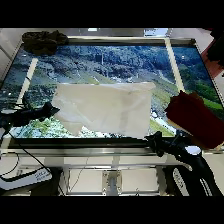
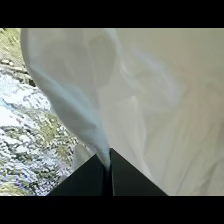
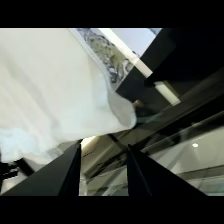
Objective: Fold the shirts.
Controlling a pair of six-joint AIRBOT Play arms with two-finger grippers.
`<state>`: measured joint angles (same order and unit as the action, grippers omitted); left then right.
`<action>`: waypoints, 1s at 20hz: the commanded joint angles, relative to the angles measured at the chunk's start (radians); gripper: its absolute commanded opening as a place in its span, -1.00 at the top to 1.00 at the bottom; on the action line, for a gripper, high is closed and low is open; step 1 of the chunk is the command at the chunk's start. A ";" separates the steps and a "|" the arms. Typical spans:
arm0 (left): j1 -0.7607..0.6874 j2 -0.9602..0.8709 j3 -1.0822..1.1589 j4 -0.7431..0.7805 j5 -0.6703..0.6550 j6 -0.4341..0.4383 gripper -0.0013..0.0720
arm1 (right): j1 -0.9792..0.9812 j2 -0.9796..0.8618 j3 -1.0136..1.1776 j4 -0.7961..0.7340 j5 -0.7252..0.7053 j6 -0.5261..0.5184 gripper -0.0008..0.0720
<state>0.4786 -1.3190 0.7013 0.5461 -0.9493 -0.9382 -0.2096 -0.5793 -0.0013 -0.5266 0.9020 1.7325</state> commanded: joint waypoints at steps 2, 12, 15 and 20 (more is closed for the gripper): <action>0.000 0.000 0.001 0.000 -0.004 0.023 0.92 | 0.101 0.002 -0.002 -0.031 -0.192 0.094 0.06; 0.000 0.000 0.001 0.000 -0.003 0.048 0.92 | 0.105 -0.028 -0.002 0.005 -0.272 0.125 0.06; 0.000 0.000 0.001 0.000 -0.003 0.048 0.92 | 0.105 -0.028 -0.002 0.010 -0.203 0.092 0.06; 0.000 0.000 0.001 0.000 -0.004 0.048 0.92 | 0.105 -0.029 0.004 0.015 -0.168 0.064 0.07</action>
<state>0.4786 -1.3190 0.7013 0.5457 -0.9527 -0.8906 -0.1059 -0.6071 -0.0013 -0.5194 0.6945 1.8256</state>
